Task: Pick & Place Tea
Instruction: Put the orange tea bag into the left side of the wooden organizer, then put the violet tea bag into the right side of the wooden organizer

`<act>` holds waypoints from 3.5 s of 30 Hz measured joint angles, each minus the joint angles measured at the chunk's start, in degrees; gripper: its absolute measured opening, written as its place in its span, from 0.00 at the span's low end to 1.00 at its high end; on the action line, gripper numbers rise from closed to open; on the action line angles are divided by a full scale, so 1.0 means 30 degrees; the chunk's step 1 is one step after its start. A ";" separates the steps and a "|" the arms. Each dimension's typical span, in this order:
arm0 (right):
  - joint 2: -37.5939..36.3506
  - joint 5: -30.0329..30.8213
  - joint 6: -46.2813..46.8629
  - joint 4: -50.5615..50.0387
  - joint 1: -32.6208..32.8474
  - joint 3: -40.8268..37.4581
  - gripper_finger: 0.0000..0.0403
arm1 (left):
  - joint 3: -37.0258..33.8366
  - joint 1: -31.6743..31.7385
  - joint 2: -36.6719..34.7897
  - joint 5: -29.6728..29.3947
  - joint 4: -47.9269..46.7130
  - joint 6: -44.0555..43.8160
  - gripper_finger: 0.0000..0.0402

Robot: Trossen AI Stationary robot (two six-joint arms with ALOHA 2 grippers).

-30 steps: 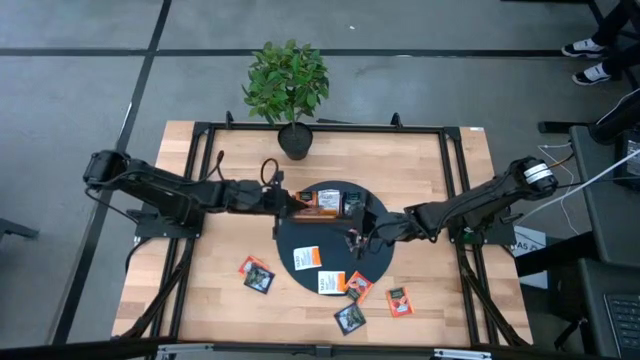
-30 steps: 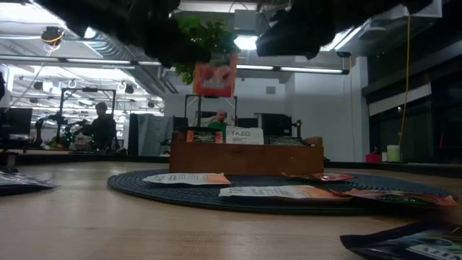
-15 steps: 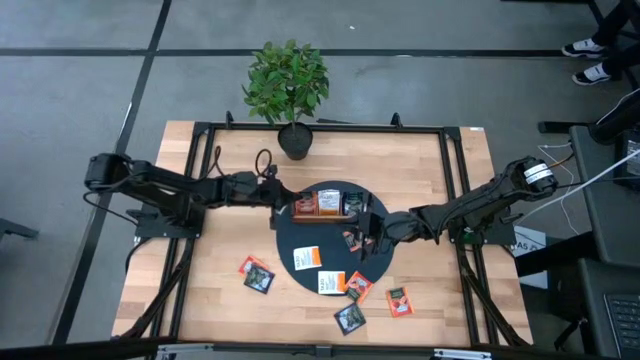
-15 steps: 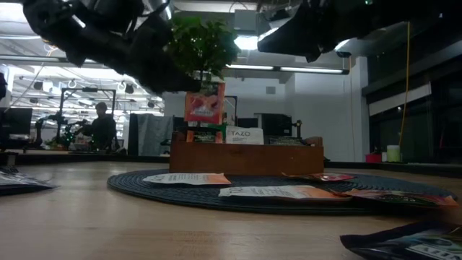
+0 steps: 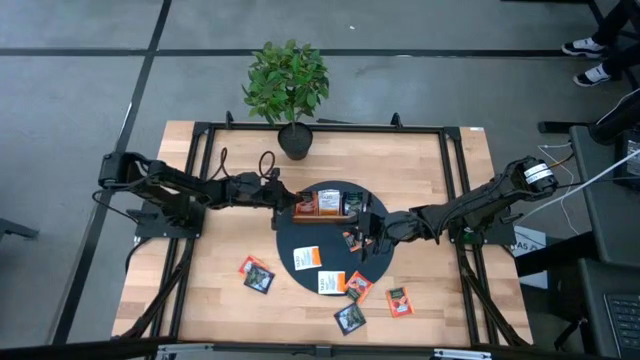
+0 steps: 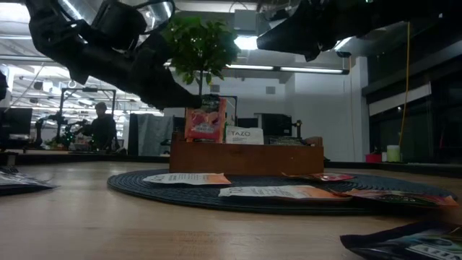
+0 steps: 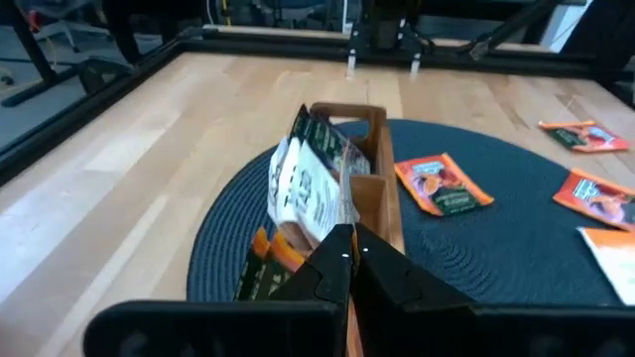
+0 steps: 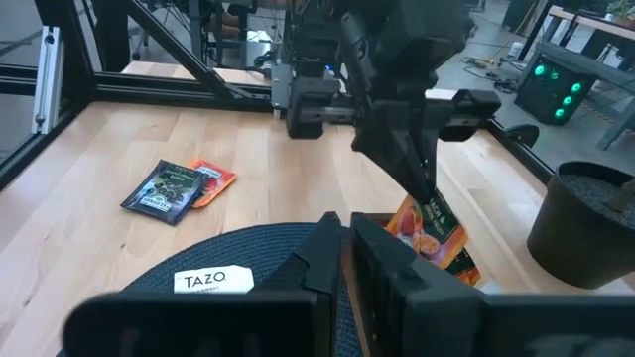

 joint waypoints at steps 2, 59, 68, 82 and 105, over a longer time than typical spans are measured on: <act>0.0000 0.0000 0.0000 -0.0007 0.0000 0.0000 0.08 | -0.0007 0.0089 0.0281 0.0034 0.0007 0.0050 0.01; 0.0000 0.0002 -0.2279 -0.0204 -0.0004 0.0000 0.08 | 0.0008 -0.1737 -0.3682 -0.2975 -0.0367 0.4567 0.24; 0.0000 0.0010 -0.3019 -0.0189 -0.0007 0.0000 0.08 | 0.1404 -0.5535 -0.4328 -0.8452 -0.5102 0.4839 0.24; 0.0007 -0.0029 -0.1280 -0.0789 0.0551 0.0000 0.08 | 0.4729 -1.0097 -0.4331 -1.0056 -1.1511 0.0596 0.24; 0.0015 -0.0998 0.0510 -0.1734 0.0823 0.0000 0.08 | 1.0382 -1.4859 -0.0652 -1.1036 -2.4172 -0.8603 0.24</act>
